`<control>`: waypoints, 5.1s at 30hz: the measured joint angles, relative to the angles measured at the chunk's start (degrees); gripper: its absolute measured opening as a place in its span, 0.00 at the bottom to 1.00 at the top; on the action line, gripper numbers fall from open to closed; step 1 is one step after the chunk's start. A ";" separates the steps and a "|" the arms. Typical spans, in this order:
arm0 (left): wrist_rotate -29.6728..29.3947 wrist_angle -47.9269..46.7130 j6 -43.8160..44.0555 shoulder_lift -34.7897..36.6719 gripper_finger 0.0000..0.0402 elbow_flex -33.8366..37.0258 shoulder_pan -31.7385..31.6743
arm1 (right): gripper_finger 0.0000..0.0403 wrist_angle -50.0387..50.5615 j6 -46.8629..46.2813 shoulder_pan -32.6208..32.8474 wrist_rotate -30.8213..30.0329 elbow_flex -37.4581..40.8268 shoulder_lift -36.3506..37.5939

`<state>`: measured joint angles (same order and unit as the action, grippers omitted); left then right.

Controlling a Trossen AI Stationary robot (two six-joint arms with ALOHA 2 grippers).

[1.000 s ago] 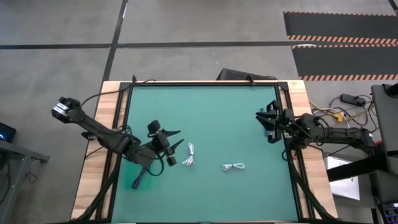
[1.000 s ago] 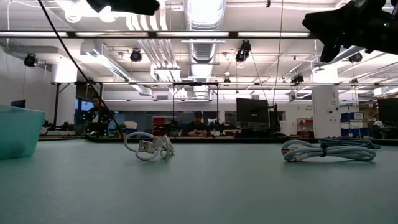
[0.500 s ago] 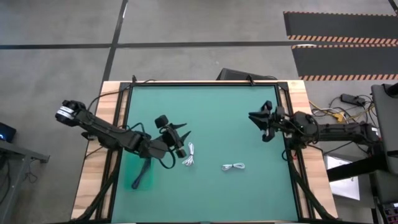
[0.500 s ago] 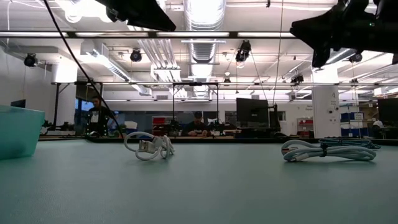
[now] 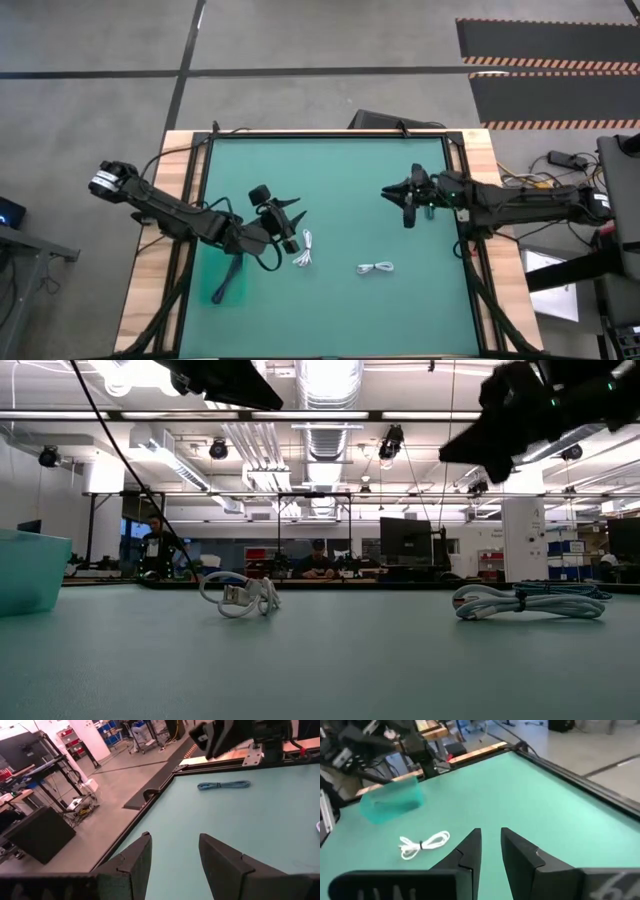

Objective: Pick and place USB-C Cables
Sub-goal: Put the black blue charger cable into the green bin

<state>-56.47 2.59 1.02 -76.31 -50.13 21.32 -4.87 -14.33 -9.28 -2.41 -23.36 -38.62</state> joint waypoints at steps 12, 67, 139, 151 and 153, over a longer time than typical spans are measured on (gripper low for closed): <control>-0.01 -0.07 0.02 0.00 0.37 0.00 0.00 | 0.16 24.96 -6.03 -0.12 -1.27 -11.85 -8.57; -0.92 -0.07 0.02 0.04 0.37 0.00 0.00 | 0.36 52.38 -22.75 -18.25 -17.19 -13.41 -33.97; 6.97 10.37 4.53 0.04 0.37 0.59 0.04 | 0.05 -26.15 6.91 1.18 1.63 -1.23 -21.73; 10.62 19.03 0.50 -2.91 0.37 1.05 -0.50 | 0.05 -50.46 9.31 1.39 12.21 0.35 -31.76; 11.87 22.43 -0.65 -4.42 0.37 1.05 -1.02 | 0.05 -53.88 9.90 1.75 13.95 0.37 -33.66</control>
<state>-44.60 25.02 0.37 -80.73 -49.08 20.30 -58.76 -4.43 -7.53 11.54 -22.98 -72.28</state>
